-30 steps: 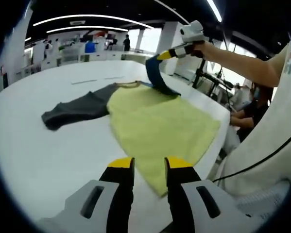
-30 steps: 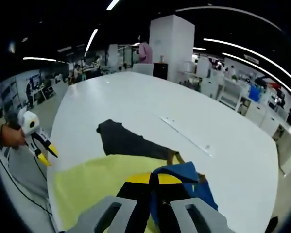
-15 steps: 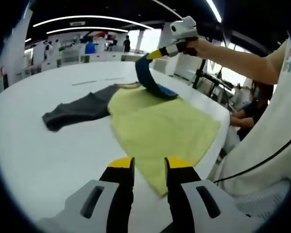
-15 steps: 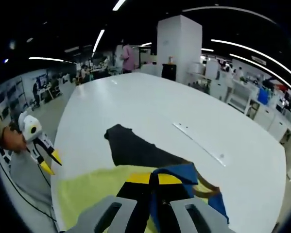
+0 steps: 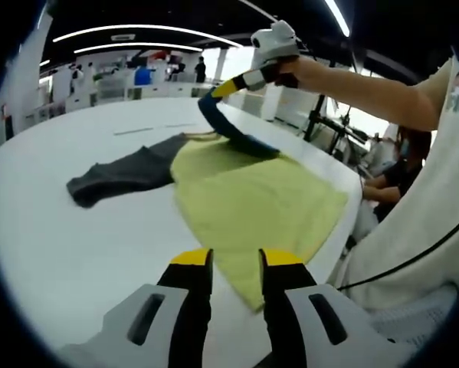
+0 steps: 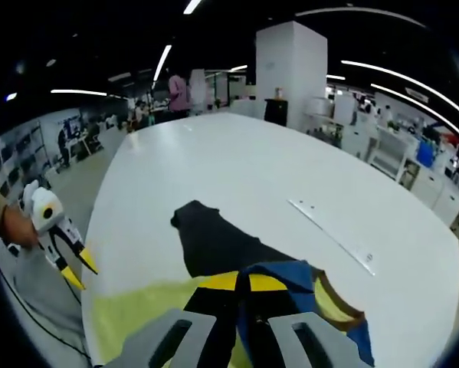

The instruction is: Fold the garment on the visible template until the final outline fits inside the template.

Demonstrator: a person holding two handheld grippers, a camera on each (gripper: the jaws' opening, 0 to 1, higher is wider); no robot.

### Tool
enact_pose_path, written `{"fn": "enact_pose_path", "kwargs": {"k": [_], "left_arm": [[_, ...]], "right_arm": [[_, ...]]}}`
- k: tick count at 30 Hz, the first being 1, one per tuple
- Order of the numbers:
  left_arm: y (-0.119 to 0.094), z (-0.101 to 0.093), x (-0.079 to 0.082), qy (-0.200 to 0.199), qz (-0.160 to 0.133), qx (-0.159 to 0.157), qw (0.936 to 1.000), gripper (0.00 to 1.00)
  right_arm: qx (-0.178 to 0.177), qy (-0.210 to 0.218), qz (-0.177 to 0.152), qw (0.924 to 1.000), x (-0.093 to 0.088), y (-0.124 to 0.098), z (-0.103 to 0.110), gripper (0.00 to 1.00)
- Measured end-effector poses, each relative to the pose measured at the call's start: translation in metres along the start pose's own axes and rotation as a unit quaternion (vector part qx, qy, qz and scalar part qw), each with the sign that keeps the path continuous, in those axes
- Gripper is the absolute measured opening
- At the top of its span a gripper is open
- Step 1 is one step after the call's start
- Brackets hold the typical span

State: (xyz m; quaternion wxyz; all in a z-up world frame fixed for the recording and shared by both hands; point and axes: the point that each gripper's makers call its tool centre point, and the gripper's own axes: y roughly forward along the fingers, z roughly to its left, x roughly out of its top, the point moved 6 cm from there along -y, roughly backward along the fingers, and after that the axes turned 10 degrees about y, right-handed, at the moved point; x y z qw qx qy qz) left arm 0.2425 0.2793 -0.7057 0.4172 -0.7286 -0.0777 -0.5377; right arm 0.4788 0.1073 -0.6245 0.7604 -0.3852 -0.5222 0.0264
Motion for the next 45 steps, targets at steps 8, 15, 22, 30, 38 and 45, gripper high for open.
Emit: {"fn": "enact_pose_path", "kwargs": {"k": [8, 15, 22, 30, 38, 45], "left_arm": [[0.0, 0.005, -0.004, -0.001, 0.001, 0.001, 1.0, 0.21], [0.0, 0.005, -0.003, -0.004, 0.0, 0.004, 1.0, 0.21], [0.0, 0.004, -0.003, -0.003, 0.0, 0.004, 1.0, 0.21], [0.0, 0.004, -0.002, -0.003, -0.001, 0.005, 1.0, 0.21], [0.001, 0.002, -0.002, -0.004, -0.001, 0.004, 1.0, 0.21], [0.001, 0.001, -0.002, -0.003, 0.001, 0.002, 1.0, 0.21]], "right_arm": [[0.023, 0.006, 0.006, 0.9997, -0.003, 0.024, 0.017, 0.0], [0.04, 0.005, 0.025, 0.9989, -0.018, 0.04, 0.03, 0.0], [0.058, 0.005, 0.038, 0.9976, -0.03, 0.05, 0.046, 0.0], [0.076, 0.002, 0.048, 0.9959, -0.042, 0.058, 0.061, 0.0], [0.087, 0.007, 0.065, 0.9941, -0.058, 0.065, 0.07, 0.0], [0.091, 0.003, 0.07, 0.9934, -0.062, 0.068, 0.075, 0.0]]}}
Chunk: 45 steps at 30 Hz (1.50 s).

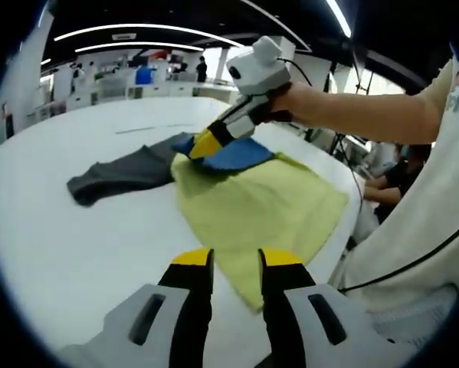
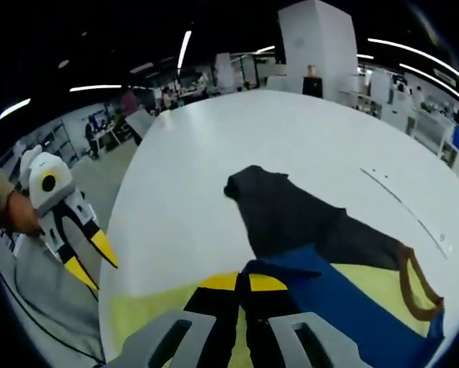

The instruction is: Fold the garment on the visible template until the final outline fits inside the template.

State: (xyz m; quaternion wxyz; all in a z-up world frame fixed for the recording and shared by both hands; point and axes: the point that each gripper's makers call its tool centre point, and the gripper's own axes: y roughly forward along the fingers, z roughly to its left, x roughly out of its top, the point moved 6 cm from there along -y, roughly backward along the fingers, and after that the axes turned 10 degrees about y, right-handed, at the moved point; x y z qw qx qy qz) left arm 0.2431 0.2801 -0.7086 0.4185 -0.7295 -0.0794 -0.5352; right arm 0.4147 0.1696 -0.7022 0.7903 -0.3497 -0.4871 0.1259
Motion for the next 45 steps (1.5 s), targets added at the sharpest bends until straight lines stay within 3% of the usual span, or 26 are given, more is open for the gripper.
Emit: {"fn": "enact_pose_path", "kwargs": {"k": [6, 12, 30, 45], "left_arm": [[-0.001, -0.001, 0.0, 0.0, 0.001, 0.001, 1.0, 0.21], [0.0, -0.001, 0.001, 0.001, 0.001, 0.001, 1.0, 0.21], [0.004, -0.002, 0.006, 0.008, -0.001, 0.002, 1.0, 0.22], [0.006, -0.003, 0.005, 0.015, 0.006, 0.001, 0.9999, 0.21]], "right_arm": [[0.006, -0.003, -0.007, 1.0, -0.004, 0.0, 0.003, 0.03], [-0.021, -0.028, -0.03, 0.9989, -0.003, -0.007, -0.001, 0.32], [-0.049, -0.04, -0.035, 0.9974, -0.024, -0.024, -0.009, 0.34], [-0.078, -0.004, -0.049, 0.9958, -0.045, -0.052, -0.031, 0.34]]}}
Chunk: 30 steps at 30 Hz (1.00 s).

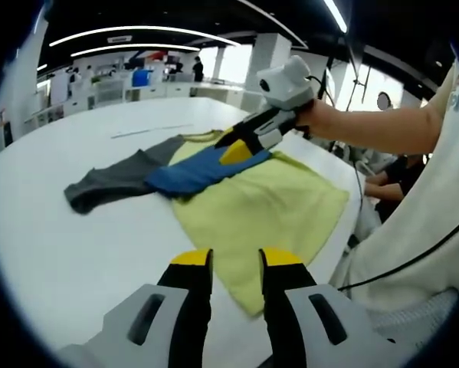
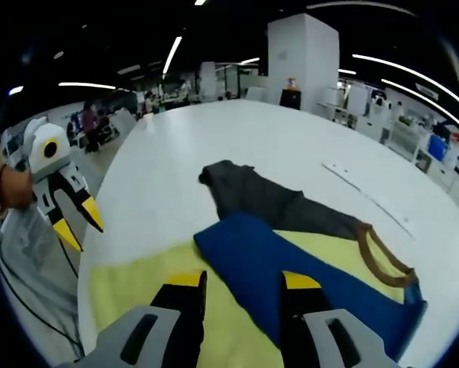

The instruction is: Fold the garment on the visible template until the final outline fits inside the template.

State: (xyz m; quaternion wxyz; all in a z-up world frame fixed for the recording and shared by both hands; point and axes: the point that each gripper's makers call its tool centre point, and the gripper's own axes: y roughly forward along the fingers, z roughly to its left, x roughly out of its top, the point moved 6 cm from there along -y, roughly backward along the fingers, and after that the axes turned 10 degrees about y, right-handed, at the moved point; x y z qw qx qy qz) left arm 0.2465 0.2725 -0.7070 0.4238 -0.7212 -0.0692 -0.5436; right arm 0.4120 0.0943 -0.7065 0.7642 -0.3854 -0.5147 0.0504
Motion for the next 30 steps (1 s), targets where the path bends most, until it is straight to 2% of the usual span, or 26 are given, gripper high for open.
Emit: {"fn": "enact_pose_path", "kwargs": {"k": [6, 15, 30], "left_arm": [[0.001, 0.0, 0.0, 0.002, 0.002, 0.0, 1.0, 0.21], [0.003, 0.001, -0.003, 0.004, 0.006, -0.001, 1.0, 0.21], [0.004, -0.008, 0.004, 0.007, 0.008, -0.002, 0.9999, 0.21]], "right_arm": [[-0.012, 0.011, -0.008, 0.9998, -0.005, -0.01, -0.008, 0.34], [-0.032, 0.015, -0.001, 0.9994, -0.018, -0.026, -0.022, 0.31], [-0.077, 0.05, -0.009, 0.9957, -0.042, -0.065, -0.06, 0.31]]}}
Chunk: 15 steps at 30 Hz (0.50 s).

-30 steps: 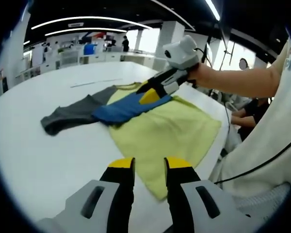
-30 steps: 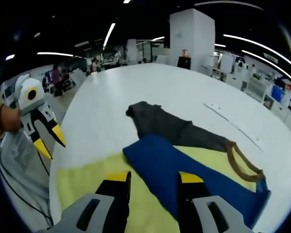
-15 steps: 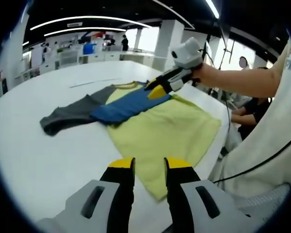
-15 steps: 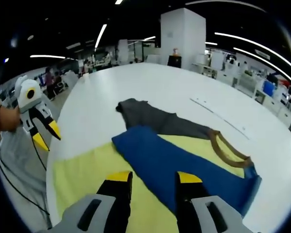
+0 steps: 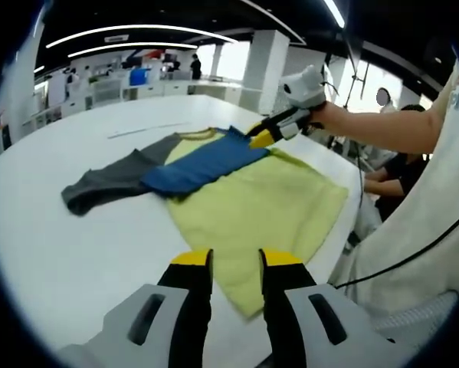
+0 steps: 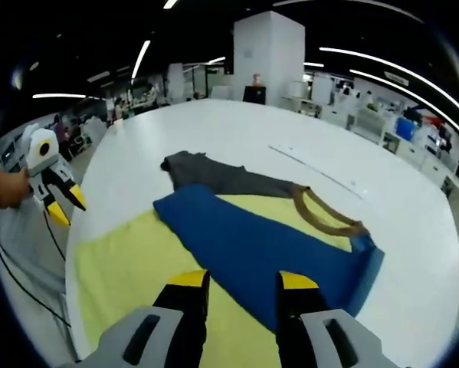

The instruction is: Fold the garment on the visible template until the final outline fits inside the template.

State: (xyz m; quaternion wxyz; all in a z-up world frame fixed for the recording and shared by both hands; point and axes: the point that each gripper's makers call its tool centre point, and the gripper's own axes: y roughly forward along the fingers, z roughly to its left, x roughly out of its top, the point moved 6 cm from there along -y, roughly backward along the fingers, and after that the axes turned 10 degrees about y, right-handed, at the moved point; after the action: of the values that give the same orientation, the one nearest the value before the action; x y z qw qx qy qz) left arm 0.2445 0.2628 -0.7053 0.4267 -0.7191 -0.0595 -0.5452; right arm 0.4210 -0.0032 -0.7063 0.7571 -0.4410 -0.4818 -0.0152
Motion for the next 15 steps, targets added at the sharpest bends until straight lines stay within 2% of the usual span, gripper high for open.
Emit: {"fn": "enact_pose_path", "kwargs": {"k": [15], "left_arm": [[-0.002, -0.004, 0.003, -0.002, 0.003, 0.007, 1.0, 0.21]], "right_arm": [[-0.032, 0.026, -0.002, 0.9991, -0.021, -0.021, -0.029, 0.29]]}}
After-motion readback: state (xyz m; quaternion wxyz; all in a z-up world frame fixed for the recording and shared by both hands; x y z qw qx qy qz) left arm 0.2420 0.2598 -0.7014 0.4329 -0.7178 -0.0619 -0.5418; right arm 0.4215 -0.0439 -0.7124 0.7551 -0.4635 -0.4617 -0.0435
